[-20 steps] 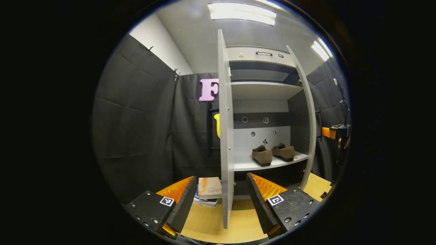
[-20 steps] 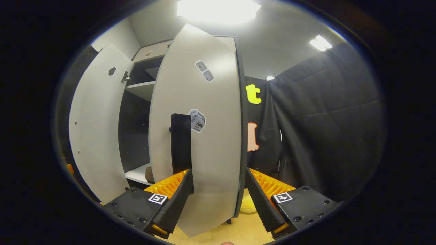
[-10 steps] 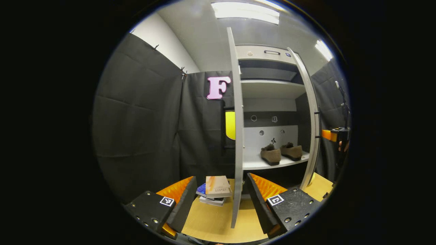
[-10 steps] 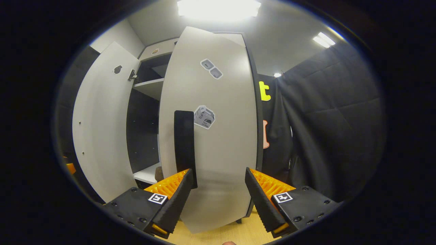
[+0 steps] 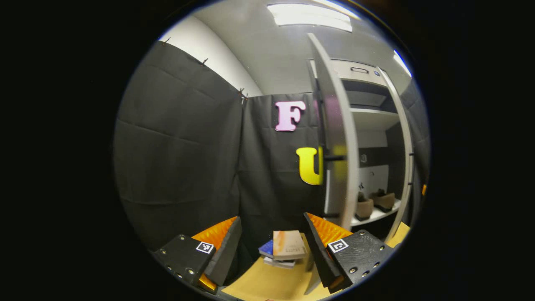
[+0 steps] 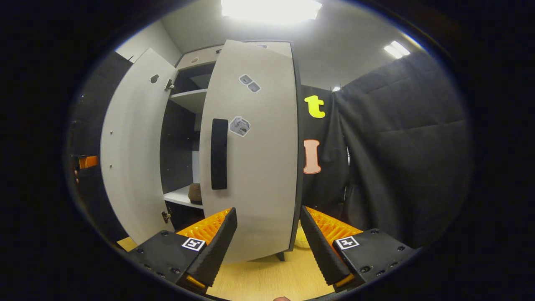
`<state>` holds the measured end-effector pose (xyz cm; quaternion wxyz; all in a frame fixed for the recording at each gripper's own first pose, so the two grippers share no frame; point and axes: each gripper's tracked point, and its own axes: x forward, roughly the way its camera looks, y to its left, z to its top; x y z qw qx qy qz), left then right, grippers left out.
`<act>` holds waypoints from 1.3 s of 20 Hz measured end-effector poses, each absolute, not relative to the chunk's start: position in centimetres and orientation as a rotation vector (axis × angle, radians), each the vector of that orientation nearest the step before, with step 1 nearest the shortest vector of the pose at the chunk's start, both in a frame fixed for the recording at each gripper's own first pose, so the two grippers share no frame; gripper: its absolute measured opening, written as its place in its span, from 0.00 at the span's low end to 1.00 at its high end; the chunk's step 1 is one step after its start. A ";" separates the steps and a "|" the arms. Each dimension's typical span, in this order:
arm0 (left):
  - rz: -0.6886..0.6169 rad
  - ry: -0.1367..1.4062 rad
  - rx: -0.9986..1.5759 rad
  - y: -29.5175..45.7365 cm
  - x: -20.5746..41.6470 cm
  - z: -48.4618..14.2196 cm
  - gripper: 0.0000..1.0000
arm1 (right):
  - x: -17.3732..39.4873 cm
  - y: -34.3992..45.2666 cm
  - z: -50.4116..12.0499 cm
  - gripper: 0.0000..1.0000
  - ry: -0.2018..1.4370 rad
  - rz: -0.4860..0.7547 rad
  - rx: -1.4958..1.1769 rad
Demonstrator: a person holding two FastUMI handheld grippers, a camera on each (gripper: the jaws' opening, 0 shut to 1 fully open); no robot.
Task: Grab one shoe with the right hand and put it into the shoe cabinet, grab the other shoe with the left hand and put it into the shoe cabinet; then close the right door with the right hand and the left door with the left hand.
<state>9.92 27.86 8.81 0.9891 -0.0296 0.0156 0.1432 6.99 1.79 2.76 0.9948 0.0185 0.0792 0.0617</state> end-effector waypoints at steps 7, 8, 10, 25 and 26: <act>0.313 0.010 -0.055 28.4 15.6 10.4 0.80 | 4.3 0.0 1.5 0.97 0.176 0.078 0.009; 0.322 -0.002 -0.045 28.7 15.8 10.4 0.80 | 4.1 -0.6 1.6 0.97 0.174 0.066 0.015; 0.313 -0.020 -0.070 28.5 15.8 10.5 0.79 | 4.2 -1.6 1.7 0.97 0.169 0.037 0.028; 0.062 -0.065 -0.079 13.9 17.4 12.4 0.78 | 4.9 -1.6 2.6 0.97 0.160 0.028 0.029; 0.046 -0.067 -0.080 12.7 18.0 12.4 0.78 | 4.8 -1.9 2.6 0.97 0.159 0.018 0.032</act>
